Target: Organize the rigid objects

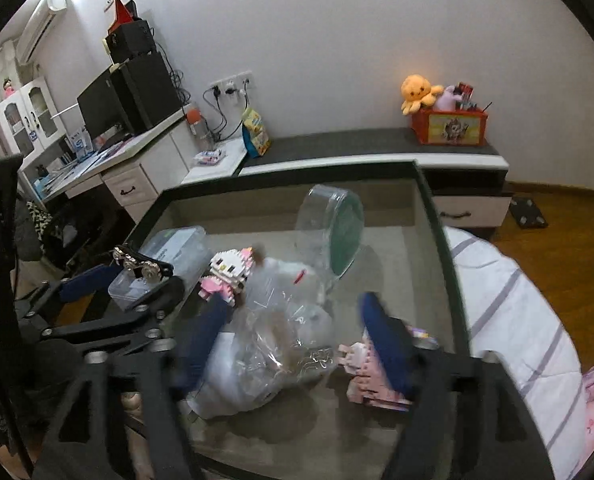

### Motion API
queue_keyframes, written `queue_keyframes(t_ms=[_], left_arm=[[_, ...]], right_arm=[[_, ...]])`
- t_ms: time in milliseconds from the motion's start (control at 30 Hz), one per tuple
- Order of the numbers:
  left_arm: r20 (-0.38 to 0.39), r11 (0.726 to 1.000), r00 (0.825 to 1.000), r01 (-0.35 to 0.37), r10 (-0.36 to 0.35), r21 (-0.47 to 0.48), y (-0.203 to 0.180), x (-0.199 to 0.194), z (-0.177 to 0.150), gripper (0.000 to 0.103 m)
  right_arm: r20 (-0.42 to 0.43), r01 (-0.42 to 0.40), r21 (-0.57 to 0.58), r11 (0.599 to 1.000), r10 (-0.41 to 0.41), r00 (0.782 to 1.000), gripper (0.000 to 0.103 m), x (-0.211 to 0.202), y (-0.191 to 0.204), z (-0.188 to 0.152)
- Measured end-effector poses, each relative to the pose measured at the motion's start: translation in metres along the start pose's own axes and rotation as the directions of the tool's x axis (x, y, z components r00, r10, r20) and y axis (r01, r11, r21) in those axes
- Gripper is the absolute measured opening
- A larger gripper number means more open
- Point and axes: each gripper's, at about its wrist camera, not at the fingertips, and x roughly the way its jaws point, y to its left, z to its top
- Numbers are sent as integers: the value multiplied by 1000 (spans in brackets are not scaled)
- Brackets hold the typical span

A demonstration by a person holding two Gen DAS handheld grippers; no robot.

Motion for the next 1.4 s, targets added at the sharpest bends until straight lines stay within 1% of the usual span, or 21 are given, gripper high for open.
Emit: queue_keyframes(t_ms=[67, 167, 200, 300, 367, 433, 467, 567, 633, 667, 733, 800, 900, 1000, 1100, 1400], left_arm=[[50, 1000, 999, 1, -1, -2, 2, -24, -4, 94], [135, 1000, 991, -22, 21, 1, 5, -63, -11, 97], [168, 999, 985, -32, 32, -4, 6, -78, -16, 99], [256, 999, 965, -46, 49, -17, 10, -124, -31, 100], [300, 999, 952, -48, 53, -23, 11, -153, -43, 100], [344, 998, 937, -54, 62, -34, 14, -183, -54, 101], [368, 998, 927, -54, 65, -39, 14, -201, -63, 102], [405, 996, 911, -69, 82, -47, 13, -239, -83, 103], [421, 996, 903, -70, 86, -53, 13, -258, -94, 103], [430, 996, 898, -71, 88, -56, 14, -268, -100, 103], [461, 996, 883, -66, 87, -62, 17, -289, -113, 103], [483, 996, 871, -60, 85, -68, 18, -307, -125, 103], [509, 996, 857, -52, 81, -70, 16, -329, -138, 103], [538, 995, 837, -78, 101, -65, 14, -345, -148, 103], [556, 993, 823, -101, 120, -63, 14, -356, -156, 103], [572, 993, 812, -84, 114, -80, 17, -371, -164, 103]], right_arm=[[30, -3, -9, 1000, 3, 1000, 87, -15, 1, -1], [84, -1, -37, 999, 5, 996, 87, -45, 8, -3], [99, 2, -47, 999, 3, 995, 87, -55, 12, -3], [172, 21, -82, 996, -6, 985, 87, -95, 25, -15], [212, 21, -98, 995, 0, 977, 87, -120, 34, -23], [258, 26, -117, 993, 5, 966, 87, -151, 42, -36], [272, 28, -120, 992, 6, 962, 87, -160, 47, -39], [334, 38, -130, 991, 8, 943, 87, -201, 60, -59], [359, 51, -135, 989, 1, 933, 87, -220, 65, -70], [380, 63, -136, 989, -7, 925, 87, -232, 68, -78], [402, 79, -140, 987, -16, 916, 87, -248, 73, -89], [422, 86, -138, 987, -20, 907, 87, -265, 78, -101], [445, 103, -136, 985, -33, 895, 87, -287, 82, -117], [465, 120, -131, 984, -46, 884, 87, -302, 85, -131], [491, 139, -128, 982, -59, 869, 87, -314, 89, -143], [514, 146, -133, 980, -58, 856, 87, -331, 95, -152]])
